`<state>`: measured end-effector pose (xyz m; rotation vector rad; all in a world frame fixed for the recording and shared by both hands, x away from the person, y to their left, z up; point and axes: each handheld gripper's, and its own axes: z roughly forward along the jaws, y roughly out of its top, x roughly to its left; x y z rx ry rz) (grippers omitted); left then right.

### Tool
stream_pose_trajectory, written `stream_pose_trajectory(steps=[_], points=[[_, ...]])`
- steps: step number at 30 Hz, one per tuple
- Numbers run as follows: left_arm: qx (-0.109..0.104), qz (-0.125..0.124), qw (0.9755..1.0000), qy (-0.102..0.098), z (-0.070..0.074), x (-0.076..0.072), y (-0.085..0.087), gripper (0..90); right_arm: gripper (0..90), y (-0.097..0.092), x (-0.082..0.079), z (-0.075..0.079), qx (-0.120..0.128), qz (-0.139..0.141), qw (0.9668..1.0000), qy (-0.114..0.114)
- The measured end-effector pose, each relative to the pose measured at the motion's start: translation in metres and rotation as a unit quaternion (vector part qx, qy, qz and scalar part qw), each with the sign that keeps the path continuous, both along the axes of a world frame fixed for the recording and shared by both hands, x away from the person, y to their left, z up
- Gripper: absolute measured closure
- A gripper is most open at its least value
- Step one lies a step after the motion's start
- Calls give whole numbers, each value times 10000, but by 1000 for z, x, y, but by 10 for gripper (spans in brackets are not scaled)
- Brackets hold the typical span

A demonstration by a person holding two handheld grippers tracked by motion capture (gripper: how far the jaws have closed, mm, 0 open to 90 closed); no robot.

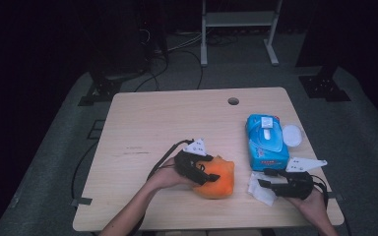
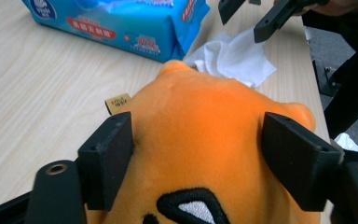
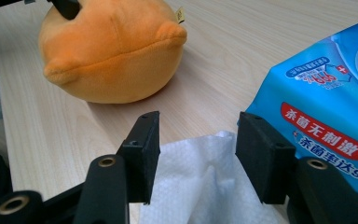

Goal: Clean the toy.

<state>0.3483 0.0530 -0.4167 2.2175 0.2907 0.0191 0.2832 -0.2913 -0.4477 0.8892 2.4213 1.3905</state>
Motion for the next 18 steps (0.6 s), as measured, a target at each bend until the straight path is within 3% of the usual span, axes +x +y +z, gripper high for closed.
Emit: stream_pose_trajectory(steps=[2,6,11,13,18], points=[[90,-16,9999,-64,-5,-2,-1,309,480,0,0,0,1,-2,10000,-27],[78,6,9999,-134,-9,-2,1,374,481,2,-1,1,-26,-25,10000,-36],[249,34,9983,-517,-3,-9,0,525,481,2,-1,1,-18,-49,10000,-61],[281,145,9981,-528,-1,-10,-1,556,482,1,-1,1,-8,-73,10000,-53],[263,152,9978,-596,5,-13,-2,582,482,0,-1,1,15,-91,9999,-78]])
